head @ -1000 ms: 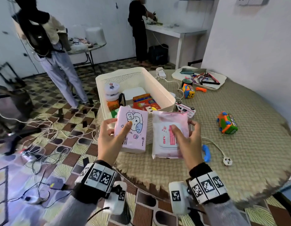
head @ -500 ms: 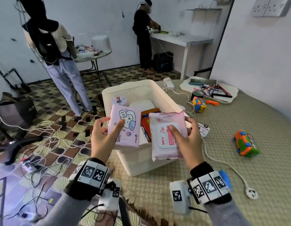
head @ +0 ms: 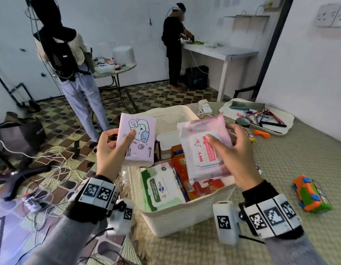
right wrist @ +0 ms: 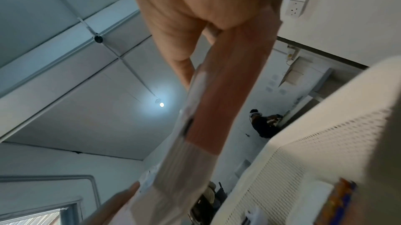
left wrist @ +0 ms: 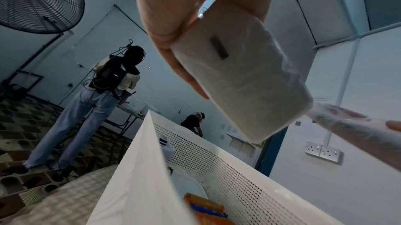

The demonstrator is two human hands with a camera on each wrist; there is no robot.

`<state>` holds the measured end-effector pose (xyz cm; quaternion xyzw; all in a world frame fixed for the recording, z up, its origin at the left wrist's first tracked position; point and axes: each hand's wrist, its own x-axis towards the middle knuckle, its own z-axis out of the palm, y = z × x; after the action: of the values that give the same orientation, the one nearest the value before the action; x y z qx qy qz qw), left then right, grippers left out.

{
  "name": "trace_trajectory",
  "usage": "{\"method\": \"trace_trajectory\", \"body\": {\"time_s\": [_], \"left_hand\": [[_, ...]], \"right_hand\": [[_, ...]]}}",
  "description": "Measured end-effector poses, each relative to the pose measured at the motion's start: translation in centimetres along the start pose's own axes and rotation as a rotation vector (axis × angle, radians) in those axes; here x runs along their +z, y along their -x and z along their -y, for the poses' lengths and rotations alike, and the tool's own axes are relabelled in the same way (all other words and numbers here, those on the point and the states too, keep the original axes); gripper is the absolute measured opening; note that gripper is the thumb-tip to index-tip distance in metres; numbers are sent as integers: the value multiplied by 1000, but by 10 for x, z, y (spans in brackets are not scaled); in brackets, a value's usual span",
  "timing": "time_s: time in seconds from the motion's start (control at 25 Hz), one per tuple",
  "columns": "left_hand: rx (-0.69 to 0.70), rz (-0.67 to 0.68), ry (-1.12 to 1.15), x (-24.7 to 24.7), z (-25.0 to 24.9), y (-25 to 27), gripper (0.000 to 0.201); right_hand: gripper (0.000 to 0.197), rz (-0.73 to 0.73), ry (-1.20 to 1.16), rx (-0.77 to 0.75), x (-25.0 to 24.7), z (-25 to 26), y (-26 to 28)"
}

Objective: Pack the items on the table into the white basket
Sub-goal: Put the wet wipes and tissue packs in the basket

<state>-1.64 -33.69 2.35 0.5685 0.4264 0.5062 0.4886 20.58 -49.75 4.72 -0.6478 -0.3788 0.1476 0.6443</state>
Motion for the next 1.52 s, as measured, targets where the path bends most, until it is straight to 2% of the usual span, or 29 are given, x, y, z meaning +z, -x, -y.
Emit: {"method": "trace_trajectory", "body": {"time_s": [0.24, 0.32, 0.52, 0.68, 0.76, 1.0, 1.2, 1.28, 1.36, 1.52], "left_hand": [[64, 105, -35, 11, 8, -90, 48], [74, 159, -44, 17, 16, -126, 45], [111, 358, -151, 35, 45, -186, 45], [154, 506, -296, 47, 69, -214, 53], [188, 549, -361, 49, 75, -219, 52], [195, 557, -344, 52, 86, -227, 47], [167, 537, -321, 49, 86, -225, 49], [160, 544, -302, 49, 85, -224, 48], [165, 550, -291, 49, 86, -224, 49], [162, 544, -282, 48, 88, -226, 52]], "right_hand": [[37, 24, 173, -8, 39, 5, -54], [37, -31, 207, 11, 58, 1, -74], [54, -229, 211, 91, 108, -28, -96], [55, -343, 308, 241, 137, -62, -93], [51, -352, 333, 324, 145, -80, -91], [54, -241, 179, 428, 168, -106, -103], [40, -59, 213, 643, 188, -132, -90], [41, -14, 78, 726, 193, -138, -85], [50, 70, -2, 783, 195, -139, -83], [73, 180, 231, 721, 192, -144, -80]]}}
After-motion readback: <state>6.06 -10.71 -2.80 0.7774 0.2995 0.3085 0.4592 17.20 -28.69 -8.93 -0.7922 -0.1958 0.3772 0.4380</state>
